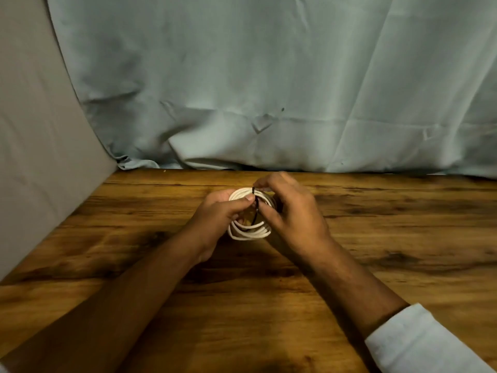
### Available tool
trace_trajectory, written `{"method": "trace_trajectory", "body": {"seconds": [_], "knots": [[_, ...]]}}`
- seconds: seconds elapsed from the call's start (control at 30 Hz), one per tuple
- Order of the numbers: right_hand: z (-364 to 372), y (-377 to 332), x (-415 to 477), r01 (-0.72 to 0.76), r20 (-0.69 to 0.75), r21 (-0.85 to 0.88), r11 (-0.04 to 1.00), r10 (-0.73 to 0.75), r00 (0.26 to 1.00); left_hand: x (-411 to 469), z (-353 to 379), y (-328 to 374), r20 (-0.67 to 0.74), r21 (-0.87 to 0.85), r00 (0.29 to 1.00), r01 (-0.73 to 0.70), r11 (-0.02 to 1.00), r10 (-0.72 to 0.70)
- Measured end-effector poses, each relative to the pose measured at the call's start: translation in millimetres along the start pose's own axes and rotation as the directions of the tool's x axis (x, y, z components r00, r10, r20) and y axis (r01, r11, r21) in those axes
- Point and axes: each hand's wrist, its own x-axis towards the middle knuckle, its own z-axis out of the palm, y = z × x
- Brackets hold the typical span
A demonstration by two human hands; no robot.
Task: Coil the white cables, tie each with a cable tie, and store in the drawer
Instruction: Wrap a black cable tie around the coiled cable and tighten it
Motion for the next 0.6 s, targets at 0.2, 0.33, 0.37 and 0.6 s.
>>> {"method": "trace_trajectory", "body": {"seconds": [0.2, 0.33, 0.37, 0.6], "knots": [[-0.1, 0.5, -2.5, -0.001, -0.009, 0.007, 1.0, 0.001, 1.0, 0.9, -0.4, -0.3, 0.002, -0.035, 0.998, 0.058, 0.998, -0.058], [-3.6, 0.0, 0.0, 0.016, 0.067, -0.007, 1.0, -0.015, 0.998, 0.0, 1.9, -1.1, -0.044, -0.014, 0.994, 0.1, 0.995, -0.1], [-4.7, -0.1, 0.9, 0.037, 0.077, -0.046, 0.998, -0.033, 0.996, -0.2, 1.9, -1.2, -0.067, 0.009, 0.994, 0.091, 0.996, -0.09], [-11.9, -5.2, 4.0, 0.177, 0.2, -0.189, 0.966, -0.138, 0.97, -6.5, 5.8, -2.8, -0.136, 0.403, 0.987, -0.025, 0.915, 0.086]]}}
